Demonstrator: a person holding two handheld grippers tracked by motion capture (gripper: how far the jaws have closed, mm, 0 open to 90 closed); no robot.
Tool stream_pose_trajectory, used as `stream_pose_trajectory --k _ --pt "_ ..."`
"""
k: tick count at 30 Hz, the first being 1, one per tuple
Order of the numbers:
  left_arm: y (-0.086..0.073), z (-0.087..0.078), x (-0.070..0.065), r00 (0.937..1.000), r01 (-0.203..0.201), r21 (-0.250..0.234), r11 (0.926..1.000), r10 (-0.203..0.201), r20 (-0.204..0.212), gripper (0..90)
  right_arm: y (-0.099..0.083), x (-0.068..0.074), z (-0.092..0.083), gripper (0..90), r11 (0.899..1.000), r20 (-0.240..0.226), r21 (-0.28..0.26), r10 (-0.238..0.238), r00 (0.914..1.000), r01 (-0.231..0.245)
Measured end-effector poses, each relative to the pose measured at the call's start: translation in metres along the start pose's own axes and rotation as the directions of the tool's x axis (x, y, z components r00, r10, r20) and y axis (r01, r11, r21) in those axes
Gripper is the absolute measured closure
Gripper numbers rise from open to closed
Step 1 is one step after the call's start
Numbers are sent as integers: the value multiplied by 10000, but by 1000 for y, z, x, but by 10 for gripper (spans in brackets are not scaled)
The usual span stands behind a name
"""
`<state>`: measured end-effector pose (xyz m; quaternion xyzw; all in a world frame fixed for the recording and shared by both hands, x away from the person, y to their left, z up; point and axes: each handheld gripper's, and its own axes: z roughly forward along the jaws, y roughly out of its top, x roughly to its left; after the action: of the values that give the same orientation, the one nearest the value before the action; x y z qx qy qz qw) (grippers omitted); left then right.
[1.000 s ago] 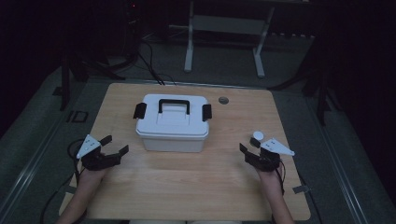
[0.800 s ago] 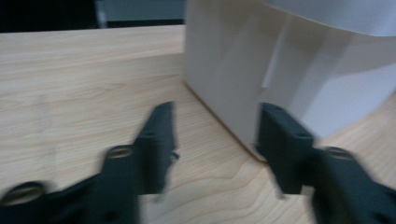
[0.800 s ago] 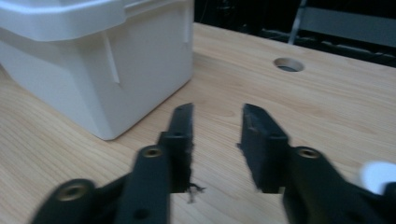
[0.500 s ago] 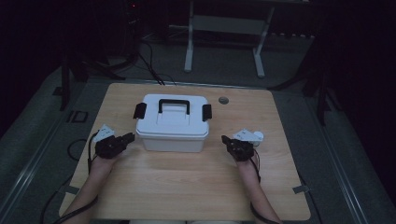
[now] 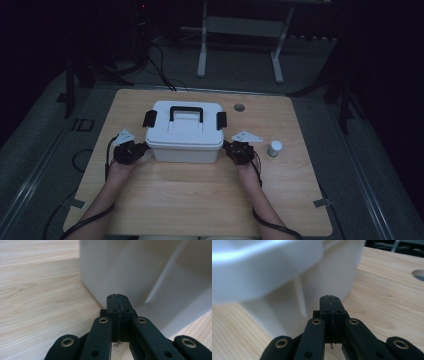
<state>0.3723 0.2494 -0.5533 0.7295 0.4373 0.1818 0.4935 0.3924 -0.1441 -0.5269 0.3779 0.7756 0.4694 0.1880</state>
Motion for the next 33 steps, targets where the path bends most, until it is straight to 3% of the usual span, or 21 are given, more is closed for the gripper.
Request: stream_pose_trajectory --k 2,6,7,13,18,20,23,33 --pt "0 0 1 9997 212 -71 9997 -211 121 893 0 3 3 900 9999 199 63 -126 9997 125" --pt "0 0 2 9988 325 -2 9995 -325 378 894 -1 2 2 900 9999 113 96 50 9999 -51" --pt "1 -1 -2 9994 121 73 9999 -123 331 894 -1 3 1 900 9999 237 139 -74 9997 71" --pt "1 1 -13 9984 -17 205 9998 6 557 895 -7 -2 -10 900 9999 86 116 107 9999 -108" --pt "2 4 -26 9966 -289 360 9989 260 780 895 -13 -8 -23 900 9998 323 179 40 9995 -46" --pt "1 5 -33 9943 -281 386 9989 240 1041 894 -16 -11 -29 900 9997 245 156 178 9995 -181" --pt "1 5 -38 9929 -362 456 9983 308 1150 895 -20 -13 -37 900 9997 363 206 87 9993 -94" --pt "-1 9 -64 9829 -698 591 9958 585 1748 894 -37 -20 -65 900 9986 308 128 502 9983 -507"
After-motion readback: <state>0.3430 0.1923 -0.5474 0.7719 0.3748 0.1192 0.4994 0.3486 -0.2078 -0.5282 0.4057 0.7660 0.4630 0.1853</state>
